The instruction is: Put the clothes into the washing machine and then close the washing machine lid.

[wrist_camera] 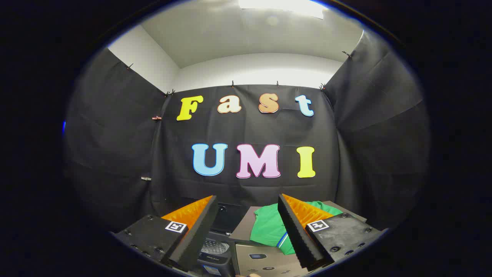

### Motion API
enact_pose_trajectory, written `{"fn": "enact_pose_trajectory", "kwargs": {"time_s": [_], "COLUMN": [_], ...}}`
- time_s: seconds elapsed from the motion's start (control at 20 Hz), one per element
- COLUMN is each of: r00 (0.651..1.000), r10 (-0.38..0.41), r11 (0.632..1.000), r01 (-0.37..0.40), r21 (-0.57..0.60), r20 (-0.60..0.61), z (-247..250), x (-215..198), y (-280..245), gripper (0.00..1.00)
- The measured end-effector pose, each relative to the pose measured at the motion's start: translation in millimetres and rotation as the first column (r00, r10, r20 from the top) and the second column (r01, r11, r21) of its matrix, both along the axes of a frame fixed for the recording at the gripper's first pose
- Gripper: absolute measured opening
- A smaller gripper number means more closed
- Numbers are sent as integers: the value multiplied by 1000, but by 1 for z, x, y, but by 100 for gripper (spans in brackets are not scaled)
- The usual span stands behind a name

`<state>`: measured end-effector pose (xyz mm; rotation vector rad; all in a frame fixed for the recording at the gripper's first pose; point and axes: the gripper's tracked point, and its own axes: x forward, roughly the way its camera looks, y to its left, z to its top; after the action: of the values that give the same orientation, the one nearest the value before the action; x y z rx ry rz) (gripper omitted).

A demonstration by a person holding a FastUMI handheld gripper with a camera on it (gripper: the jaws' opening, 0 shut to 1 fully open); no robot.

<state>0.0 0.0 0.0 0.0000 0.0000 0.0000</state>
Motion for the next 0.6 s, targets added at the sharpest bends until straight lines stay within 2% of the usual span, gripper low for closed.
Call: {"fn": "enact_pose_trajectory", "kwargs": {"time_s": [0.6], "r00": [1000], "r10": [-11], "r11": [1000], "r01": [10], "r21": [-29], "r20": [-18], "z": [-7], "x": [7], "y": [-9], "gripper": [98]}}
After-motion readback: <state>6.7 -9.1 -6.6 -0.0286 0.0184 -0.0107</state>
